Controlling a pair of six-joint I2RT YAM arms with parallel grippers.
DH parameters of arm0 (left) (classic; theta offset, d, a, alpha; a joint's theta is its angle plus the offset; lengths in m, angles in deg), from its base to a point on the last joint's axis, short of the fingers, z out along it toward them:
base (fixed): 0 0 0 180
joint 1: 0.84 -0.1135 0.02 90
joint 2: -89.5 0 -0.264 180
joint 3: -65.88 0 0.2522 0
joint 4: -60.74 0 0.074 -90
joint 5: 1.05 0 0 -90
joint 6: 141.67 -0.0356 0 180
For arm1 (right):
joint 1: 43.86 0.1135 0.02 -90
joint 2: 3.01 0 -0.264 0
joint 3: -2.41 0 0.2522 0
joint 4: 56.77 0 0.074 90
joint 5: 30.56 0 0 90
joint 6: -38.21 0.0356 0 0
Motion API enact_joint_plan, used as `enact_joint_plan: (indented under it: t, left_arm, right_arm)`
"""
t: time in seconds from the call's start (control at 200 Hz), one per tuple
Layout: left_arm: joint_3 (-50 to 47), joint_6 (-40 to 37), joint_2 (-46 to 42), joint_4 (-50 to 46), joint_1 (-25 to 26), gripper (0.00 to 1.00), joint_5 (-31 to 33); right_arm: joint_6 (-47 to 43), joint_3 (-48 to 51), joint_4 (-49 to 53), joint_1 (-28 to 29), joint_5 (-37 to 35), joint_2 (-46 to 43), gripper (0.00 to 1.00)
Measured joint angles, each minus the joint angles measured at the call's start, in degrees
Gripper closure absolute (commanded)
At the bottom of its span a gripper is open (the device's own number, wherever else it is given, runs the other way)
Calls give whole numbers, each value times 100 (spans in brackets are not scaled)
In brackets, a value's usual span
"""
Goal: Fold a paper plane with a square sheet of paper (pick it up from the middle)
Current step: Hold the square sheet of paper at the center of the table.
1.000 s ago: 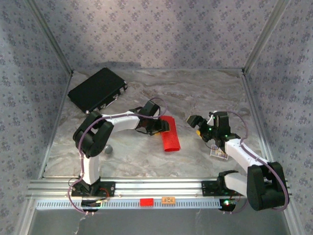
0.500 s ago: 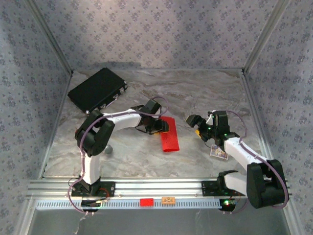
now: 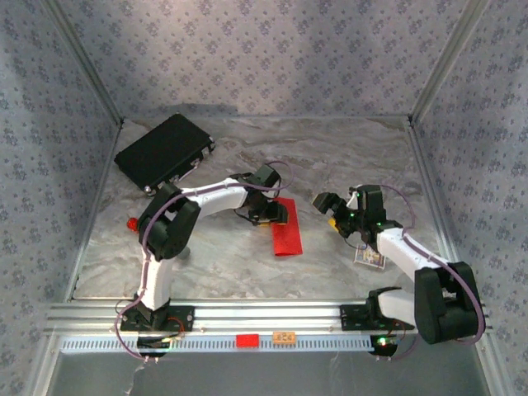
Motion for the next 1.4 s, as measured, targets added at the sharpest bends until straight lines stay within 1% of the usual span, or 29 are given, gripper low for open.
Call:
enact_joint_plan:
  t: [0.24,0.34,0.46,0.889,1.399]
  left_arm:
    - [101,4,46,-129,63,42,188]
    - [149,7,74,-190,72,43,236]
    - [149,33,74,-205,74,47,275]
    - [160,72,92,-216,76,44,306]
    - [315,48,192,-387,76,45,308]
  right_arm:
    - [-20,-42,2,33,107,66,2]
    - [-50,-81,2,44,153,142,2]
    - [-66,-98,7,55,195,251,2]
    - [-107,-138,87,70,216,284,2]
    - [-129,-170,173,81,234,343,2]
